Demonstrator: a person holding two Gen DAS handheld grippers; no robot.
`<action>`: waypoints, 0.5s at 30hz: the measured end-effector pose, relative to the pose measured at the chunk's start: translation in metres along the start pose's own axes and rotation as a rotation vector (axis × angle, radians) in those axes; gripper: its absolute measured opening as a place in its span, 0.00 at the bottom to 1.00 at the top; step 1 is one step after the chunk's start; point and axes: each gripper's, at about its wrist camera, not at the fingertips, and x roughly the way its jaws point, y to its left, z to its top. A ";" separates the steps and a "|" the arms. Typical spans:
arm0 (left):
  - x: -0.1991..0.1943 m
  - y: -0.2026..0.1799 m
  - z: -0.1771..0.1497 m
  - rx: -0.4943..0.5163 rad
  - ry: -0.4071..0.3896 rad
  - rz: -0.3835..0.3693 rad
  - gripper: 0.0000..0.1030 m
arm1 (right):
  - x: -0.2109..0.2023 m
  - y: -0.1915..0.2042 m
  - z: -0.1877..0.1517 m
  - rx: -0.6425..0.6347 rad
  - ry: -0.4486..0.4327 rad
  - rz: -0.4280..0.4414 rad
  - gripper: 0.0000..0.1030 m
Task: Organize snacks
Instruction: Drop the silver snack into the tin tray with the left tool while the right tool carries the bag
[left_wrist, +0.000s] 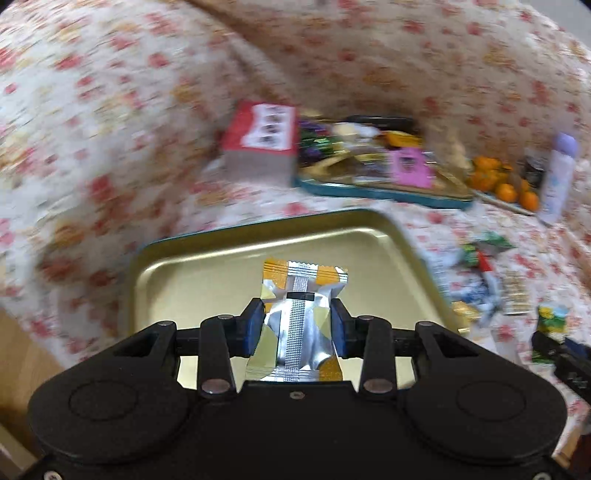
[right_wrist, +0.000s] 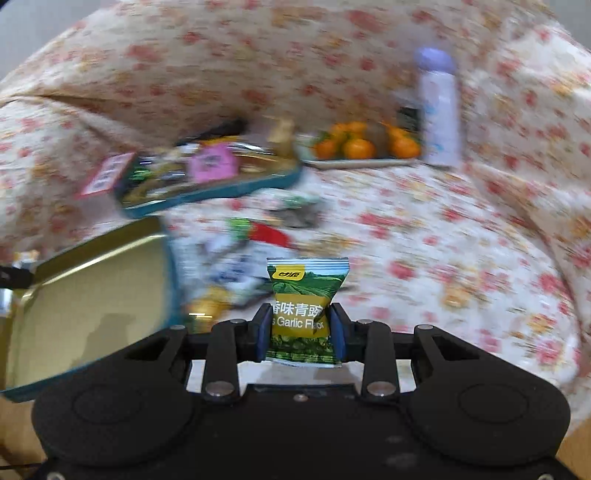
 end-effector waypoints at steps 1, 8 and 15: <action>0.002 0.008 -0.002 -0.008 0.000 0.019 0.45 | -0.001 0.011 0.001 -0.013 -0.002 0.027 0.33; 0.010 0.041 -0.017 -0.064 0.002 0.027 0.45 | -0.001 0.064 0.000 -0.108 0.014 0.104 0.33; 0.017 0.052 -0.025 -0.081 0.007 0.003 0.45 | 0.002 0.105 -0.003 -0.178 0.030 0.144 0.33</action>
